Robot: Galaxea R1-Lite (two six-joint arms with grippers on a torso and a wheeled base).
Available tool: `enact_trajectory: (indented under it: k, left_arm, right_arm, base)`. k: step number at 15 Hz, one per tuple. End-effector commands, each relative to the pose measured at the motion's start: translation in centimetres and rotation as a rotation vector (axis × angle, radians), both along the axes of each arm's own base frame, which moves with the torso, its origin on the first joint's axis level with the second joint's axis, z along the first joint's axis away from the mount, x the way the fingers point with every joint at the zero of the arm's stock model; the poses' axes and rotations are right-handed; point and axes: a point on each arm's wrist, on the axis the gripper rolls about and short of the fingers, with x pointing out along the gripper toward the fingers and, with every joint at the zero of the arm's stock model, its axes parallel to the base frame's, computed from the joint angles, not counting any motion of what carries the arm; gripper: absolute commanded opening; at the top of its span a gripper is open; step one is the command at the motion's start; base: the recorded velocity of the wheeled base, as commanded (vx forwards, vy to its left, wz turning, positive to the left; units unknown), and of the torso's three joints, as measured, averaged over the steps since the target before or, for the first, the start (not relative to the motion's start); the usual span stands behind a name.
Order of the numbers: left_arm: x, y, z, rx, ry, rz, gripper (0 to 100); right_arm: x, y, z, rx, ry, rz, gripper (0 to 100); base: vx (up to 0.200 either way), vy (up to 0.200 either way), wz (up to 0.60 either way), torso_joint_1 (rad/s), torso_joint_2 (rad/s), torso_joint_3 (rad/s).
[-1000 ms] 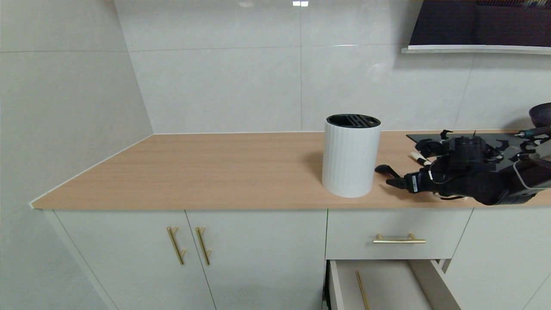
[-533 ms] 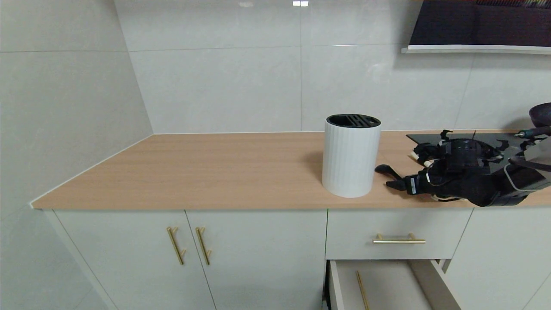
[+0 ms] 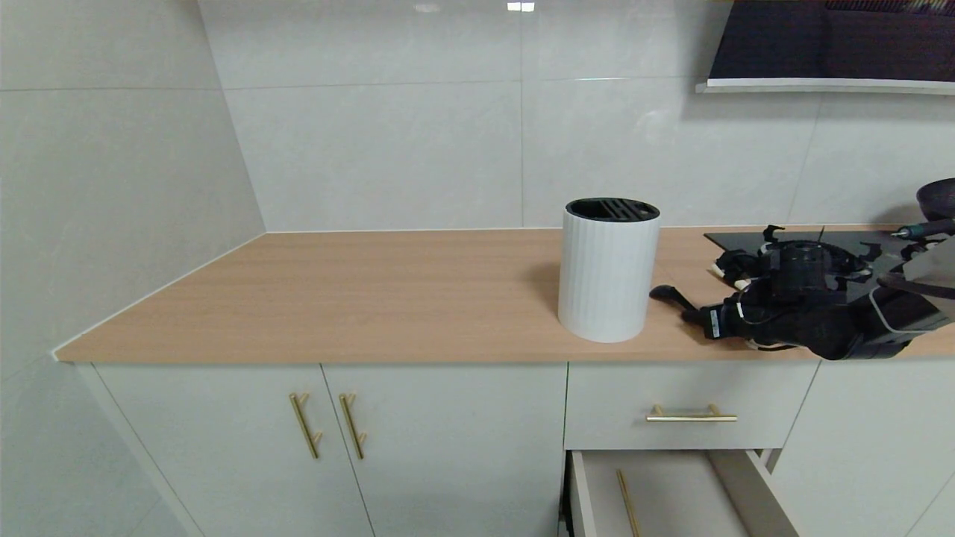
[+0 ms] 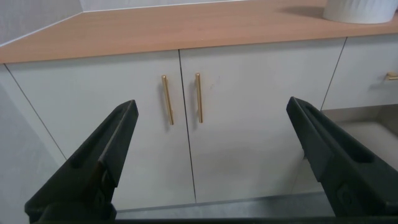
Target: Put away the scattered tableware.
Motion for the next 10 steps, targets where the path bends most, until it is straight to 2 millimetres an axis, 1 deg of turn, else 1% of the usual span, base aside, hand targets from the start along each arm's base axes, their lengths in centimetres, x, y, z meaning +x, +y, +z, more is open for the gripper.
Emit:
enact_trajectory:
  k: [1, 5, 7, 8, 9, 10]
  left_arm:
    - [0.0, 0.0, 0.0, 0.0, -0.001, 0.002, 100]
    - [0.0, 0.0, 0.0, 0.0, -0.001, 0.0, 100]
    - [0.0, 0.0, 0.0, 0.0, -0.001, 0.0, 100]
    - [0.0, 0.0, 0.0, 0.0, 0.001, 0.0, 100]
    - [0.0, 0.0, 0.0, 0.0, -0.001, 0.0, 100]
    - [0.0, 0.0, 0.0, 0.0, -0.001, 0.0, 100]
  right_arm:
    - [0.0, 0.1, -0.1, 0.002, 0.006, 0.003, 0]
    - [0.0, 0.3, 0.2, 0.011, 0.0, 0.003, 0]
    - [-0.5, 1.5, 2.0, 0.096, 0.001, -0.04, 0]
    - [-1.0, 1.9, 2.7, 0.108, -0.004, -0.086, 0]
    - [-2.2, 2.1, 4.0, 0.107, -0.022, -0.157, 0]
    - [-3.9, 2.0, 5.2, 0.113, -0.03, -0.187, 0]
  base:
    - [0.0, 0.0, 0.0, 0.0, 0.0, 0.0]
    - [0.0, 0.0, 0.0, 0.0, 0.0, 0.0]
    - [0.0, 0.0, 0.0, 0.0, 0.0, 0.0]
    - [0.0, 0.0, 0.0, 0.0, 0.0, 0.0]
    - [0.0, 0.0, 0.0, 0.0, 0.0, 0.0]
    - [0.0, 0.0, 0.0, 0.0, 0.0, 0.0]
